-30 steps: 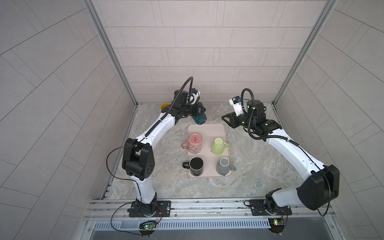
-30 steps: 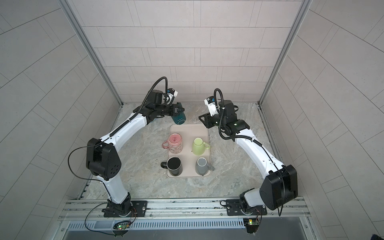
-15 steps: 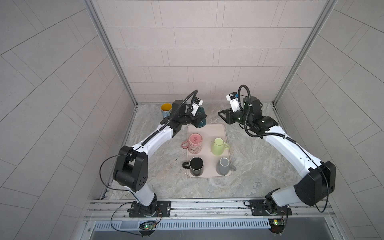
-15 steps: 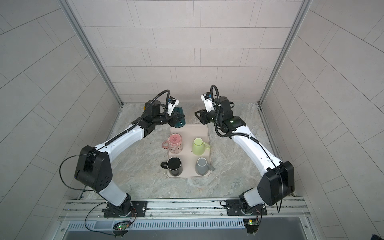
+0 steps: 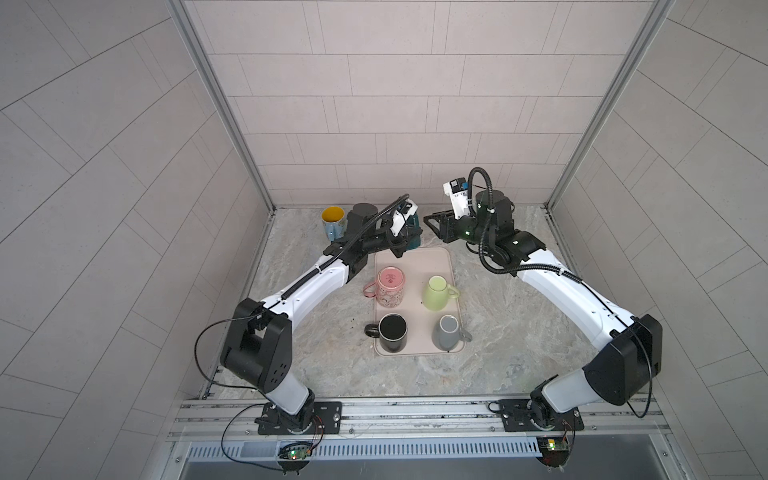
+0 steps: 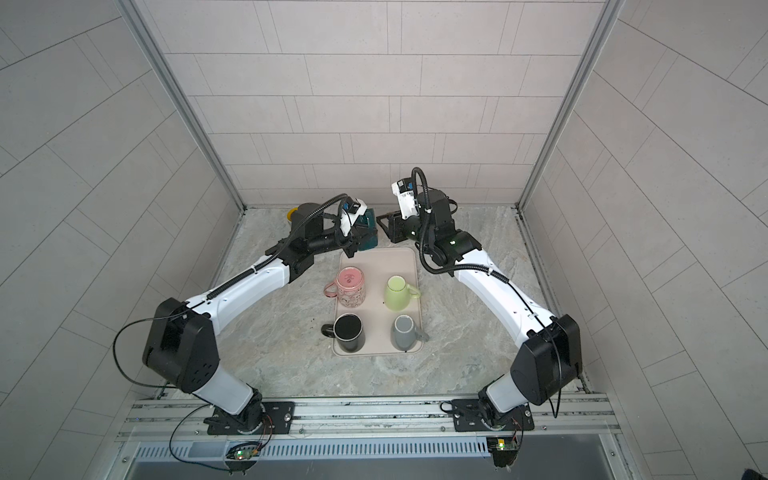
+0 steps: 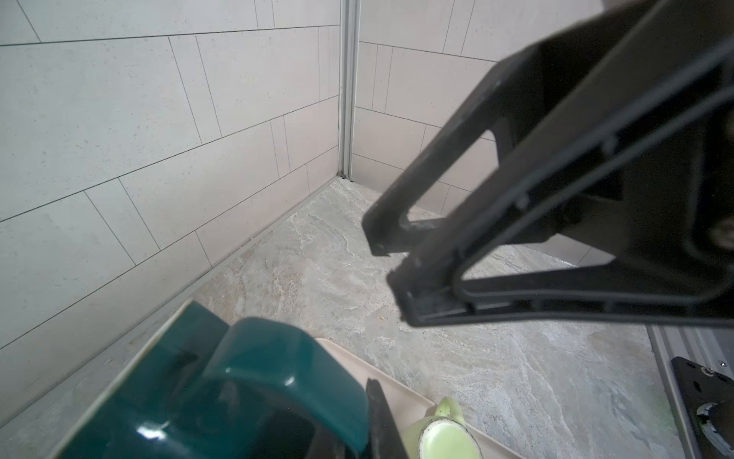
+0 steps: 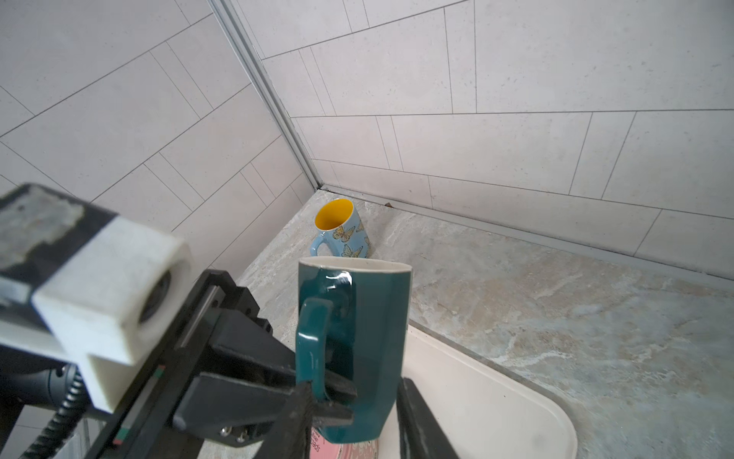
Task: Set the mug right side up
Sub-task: 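Rotate the dark green mug upright with the left gripper while the right gripper approaches, then grasp the upright dark green mug's handle with the right gripper beside the left gripper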
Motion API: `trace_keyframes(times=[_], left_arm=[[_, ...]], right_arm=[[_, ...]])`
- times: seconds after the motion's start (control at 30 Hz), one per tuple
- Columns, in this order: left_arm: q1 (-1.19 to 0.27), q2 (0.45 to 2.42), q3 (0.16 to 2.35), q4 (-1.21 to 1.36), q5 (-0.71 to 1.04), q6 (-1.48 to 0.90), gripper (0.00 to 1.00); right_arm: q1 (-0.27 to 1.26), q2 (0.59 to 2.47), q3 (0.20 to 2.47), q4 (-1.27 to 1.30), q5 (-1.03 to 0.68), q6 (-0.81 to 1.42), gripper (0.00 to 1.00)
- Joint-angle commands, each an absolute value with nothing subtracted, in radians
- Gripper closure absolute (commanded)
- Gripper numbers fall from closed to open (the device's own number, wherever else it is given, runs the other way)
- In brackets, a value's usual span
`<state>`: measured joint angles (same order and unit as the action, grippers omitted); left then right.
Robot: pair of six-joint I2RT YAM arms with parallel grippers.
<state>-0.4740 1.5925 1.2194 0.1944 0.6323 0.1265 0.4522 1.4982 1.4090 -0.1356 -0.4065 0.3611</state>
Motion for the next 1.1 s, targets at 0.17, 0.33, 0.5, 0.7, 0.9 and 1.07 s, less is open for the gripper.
trace_keyframes(times=[0.17, 0.33, 0.5, 0.7, 0.9, 1.07], left_arm=[[-0.498, 1.537, 1.19, 0.414, 0.547, 0.156, 1.0], [-0.506, 1.533, 1.18, 0.447, 0.53, 0.153, 1.0], [-0.51, 1.529, 1.169, 0.459, 0.523, 0.151, 1.0], [-0.514, 1.523, 1.16, 0.474, 0.524, 0.137, 1.0], [-0.515, 1.518, 1.157, 0.486, 0.521, 0.135, 1.0], [-0.515, 1.521, 1.162, 0.494, 0.539, 0.125, 1.0]], right_arm=[[0.489, 1.523, 1.439, -0.065, -0.391, 0.415, 0.64], [0.501, 1.539, 1.438, -0.065, -0.394, 0.417, 0.64], [0.505, 1.556, 1.433, -0.032, -0.402, 0.439, 0.64], [0.512, 1.578, 1.448, -0.02, -0.404, 0.437, 0.63], [0.511, 1.602, 1.47, -0.04, -0.402, 0.431, 0.63], [0.515, 1.614, 1.468, -0.029, -0.39, 0.436, 0.63]])
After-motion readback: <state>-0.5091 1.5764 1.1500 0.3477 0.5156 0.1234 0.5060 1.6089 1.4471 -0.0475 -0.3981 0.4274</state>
